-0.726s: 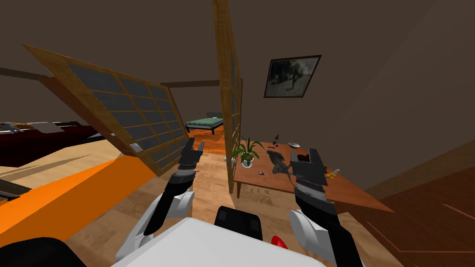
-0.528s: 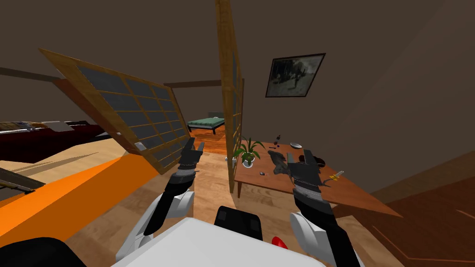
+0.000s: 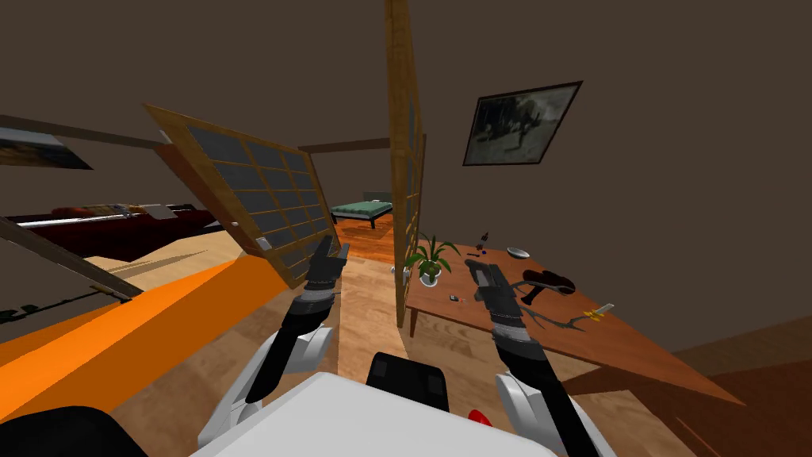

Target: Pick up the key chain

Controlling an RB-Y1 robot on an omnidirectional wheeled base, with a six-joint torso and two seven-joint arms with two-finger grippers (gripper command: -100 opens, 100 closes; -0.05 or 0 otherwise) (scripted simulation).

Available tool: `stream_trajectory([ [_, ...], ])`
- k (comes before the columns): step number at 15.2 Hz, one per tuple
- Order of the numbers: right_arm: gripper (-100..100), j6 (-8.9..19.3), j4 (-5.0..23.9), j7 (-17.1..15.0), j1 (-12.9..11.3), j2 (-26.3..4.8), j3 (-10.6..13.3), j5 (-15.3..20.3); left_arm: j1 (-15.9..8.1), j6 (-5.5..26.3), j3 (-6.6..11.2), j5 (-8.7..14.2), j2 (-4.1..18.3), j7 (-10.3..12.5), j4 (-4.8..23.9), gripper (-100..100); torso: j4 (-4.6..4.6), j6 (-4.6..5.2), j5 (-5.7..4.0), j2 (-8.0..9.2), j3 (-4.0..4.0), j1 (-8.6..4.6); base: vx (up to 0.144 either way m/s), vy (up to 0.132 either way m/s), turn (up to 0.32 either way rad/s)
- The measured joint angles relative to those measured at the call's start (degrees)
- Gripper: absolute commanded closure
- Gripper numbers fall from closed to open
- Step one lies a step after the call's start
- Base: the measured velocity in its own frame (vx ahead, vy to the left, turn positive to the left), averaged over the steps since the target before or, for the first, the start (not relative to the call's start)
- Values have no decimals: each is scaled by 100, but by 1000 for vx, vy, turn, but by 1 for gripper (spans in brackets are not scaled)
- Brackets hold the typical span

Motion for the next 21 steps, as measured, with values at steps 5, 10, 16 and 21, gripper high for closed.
stream_trajectory([
  [5,-100,-60,632,134,-30,-495,279,209,-1,0,0,0,0,0,0,0,0,-2,1,1,0,4,-40,18,168],
  [10,-100,-168,1353,251,2,-1009,561,421,0,0,0,0,0,0,0,0,0,0,1,1,1,3,-39,20,203],
  [16,-100,-317,2209,405,24,-1568,905,680,0,0,0,0,0,0,0,0,-1,-2,0,-3,-2,1,-27,19,181],
  [21,-100,-318,2686,483,15,-1924,1106,829,0,0,0,0,0,0,0,0,-1,-1,0,-7,-4,-1,-17,14,97],
])
